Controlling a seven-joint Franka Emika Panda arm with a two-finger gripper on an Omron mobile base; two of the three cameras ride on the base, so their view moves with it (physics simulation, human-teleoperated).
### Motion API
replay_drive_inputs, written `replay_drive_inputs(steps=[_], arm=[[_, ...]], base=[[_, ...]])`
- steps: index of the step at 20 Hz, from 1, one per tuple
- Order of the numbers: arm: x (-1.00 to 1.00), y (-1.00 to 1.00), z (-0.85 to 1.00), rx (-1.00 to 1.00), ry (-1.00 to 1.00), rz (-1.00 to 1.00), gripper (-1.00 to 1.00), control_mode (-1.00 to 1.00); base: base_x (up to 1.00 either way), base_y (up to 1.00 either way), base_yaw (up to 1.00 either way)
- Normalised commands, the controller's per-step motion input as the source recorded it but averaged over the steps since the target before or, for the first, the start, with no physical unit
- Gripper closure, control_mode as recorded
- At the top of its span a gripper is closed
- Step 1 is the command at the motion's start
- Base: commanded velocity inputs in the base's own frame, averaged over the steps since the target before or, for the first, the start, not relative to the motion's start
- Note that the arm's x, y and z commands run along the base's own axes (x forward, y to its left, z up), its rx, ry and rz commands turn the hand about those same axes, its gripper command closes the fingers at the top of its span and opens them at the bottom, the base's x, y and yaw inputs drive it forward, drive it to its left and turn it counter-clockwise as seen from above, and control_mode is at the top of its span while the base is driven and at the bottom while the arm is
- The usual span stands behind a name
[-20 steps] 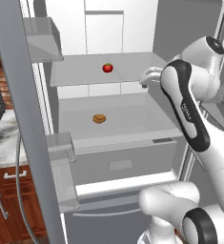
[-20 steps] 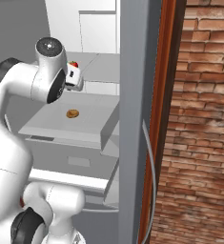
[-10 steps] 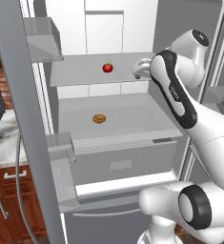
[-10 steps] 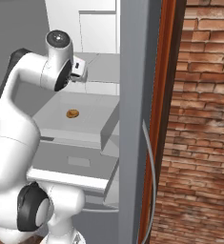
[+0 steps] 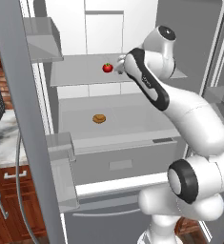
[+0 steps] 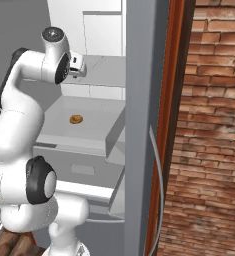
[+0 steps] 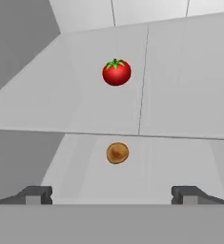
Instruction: Place the condiment bottle and condiment bottle from the counter to the top shelf of the fridge. If the existing items in the fridge are on the top shelf, move them to other shelves.
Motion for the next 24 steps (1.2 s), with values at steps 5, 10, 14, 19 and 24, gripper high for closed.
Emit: replay_drive_inputs(steps=[5, 10, 14, 19, 24], arm=[[0.72, 0.20, -0.06, -0.08, 0.00, -0.01, -1.00, -1.00], [0.17, 0.00, -0.05, -0.04, 0.04, 0.00, -1.00, -1.00], [0.19, 0.00, -0.16, -0.11, 0.07, 0.00, -1.00, -1.00], [0.41, 0.11, -0.20, -0.11, 0.02, -0.02, -1.00, -1.00], [0.37, 0.27, -0.01, -0.01, 0.00, -0.05, -1.00, -1.00]], base=[[0.00, 0.00, 0.00], [0.00, 0.00, 0.00], [0.00, 0.00, 0.00], [0.00, 0.00, 0.00], [0.00, 0.00, 0.00]])
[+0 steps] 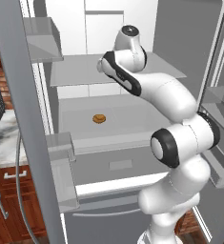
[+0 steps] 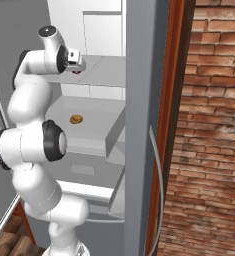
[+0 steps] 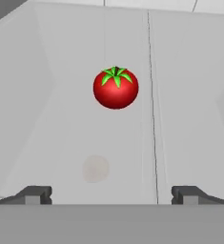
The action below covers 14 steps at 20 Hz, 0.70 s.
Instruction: Place the condiment bottle and condiment bottle from the counter to the top shelf of the fridge. If the existing items in the fridge are on the top shelf, move them to other shelves.
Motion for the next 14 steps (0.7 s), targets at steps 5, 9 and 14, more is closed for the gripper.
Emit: replay_drive_inputs(steps=[5, 9, 14], arm=[[0.40, 0.19, -0.01, 0.00, 0.00, -0.04, -1.00, -1.00], [0.44, 0.01, -0.10, 0.00, 0.00, -0.05, -1.00, -1.00], [0.32, -0.01, -0.13, 0.01, 0.00, -0.04, -1.00, -1.00]], base=[[0.00, 0.00, 0.00], [0.00, 0.00, 0.00], [0.00, 0.00, 0.00]])
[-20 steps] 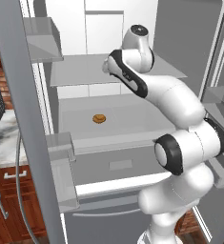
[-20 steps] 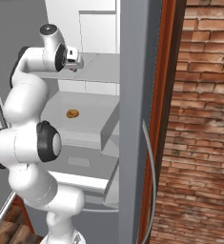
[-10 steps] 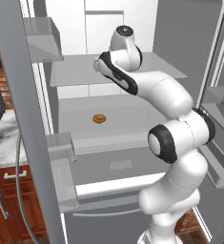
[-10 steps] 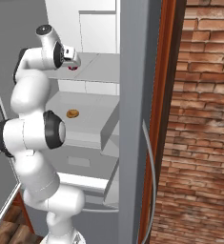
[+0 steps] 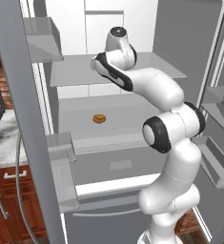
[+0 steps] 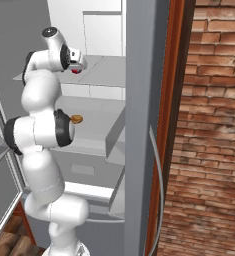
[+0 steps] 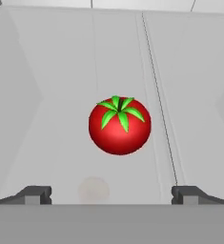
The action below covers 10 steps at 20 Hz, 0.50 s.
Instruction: Place the condiment bottle and condiment bottle from the counter to the top shelf of the fridge. If the existing items in the fridge are on the top shelf, move them to other shelves.
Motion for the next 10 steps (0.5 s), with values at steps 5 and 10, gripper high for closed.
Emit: replay_drive_inputs(steps=[5, 10], arm=[[0.29, 0.00, -0.09, 0.02, 0.00, -0.03, -1.00, -1.00], [0.35, 0.00, -0.11, 0.00, 0.00, -0.01, -1.00, -1.00]], base=[[0.00, 0.00, 0.00], [0.00, 0.00, 0.00]])
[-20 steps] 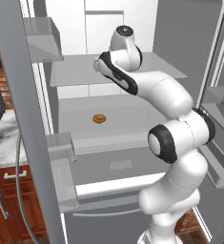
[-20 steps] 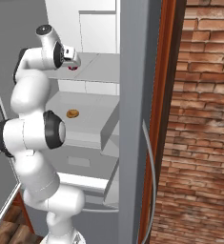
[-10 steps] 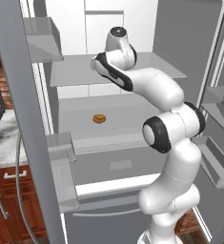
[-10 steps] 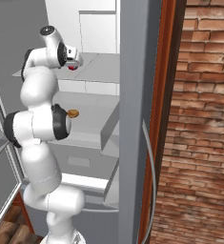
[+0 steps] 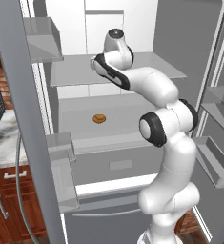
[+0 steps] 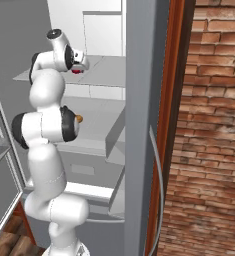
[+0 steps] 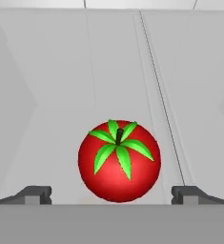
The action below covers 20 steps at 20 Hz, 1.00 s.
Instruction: Place the condiment bottle and condiment bottle from the counter to the top shelf of the fridge. If the existing items in the fridge are on the top shelf, move them to other shelves.
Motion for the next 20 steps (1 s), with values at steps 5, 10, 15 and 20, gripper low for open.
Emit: replay_drive_inputs(steps=[5, 10, 15, 20], arm=[[0.29, -0.01, -0.10, 0.00, 0.00, -0.01, -1.00, -1.00], [0.30, 0.00, -0.06, 0.00, 0.00, -0.02, -1.00, -1.00], [0.26, 0.00, -0.03, 0.00, 0.00, -0.01, -1.00, -1.00], [0.19, 0.00, -0.05, 0.00, 0.00, -0.01, -1.00, -1.00]], base=[[0.00, 0.00, 0.00], [0.00, 0.00, 0.00], [0.00, 0.00, 0.00], [0.00, 0.00, 0.00]])
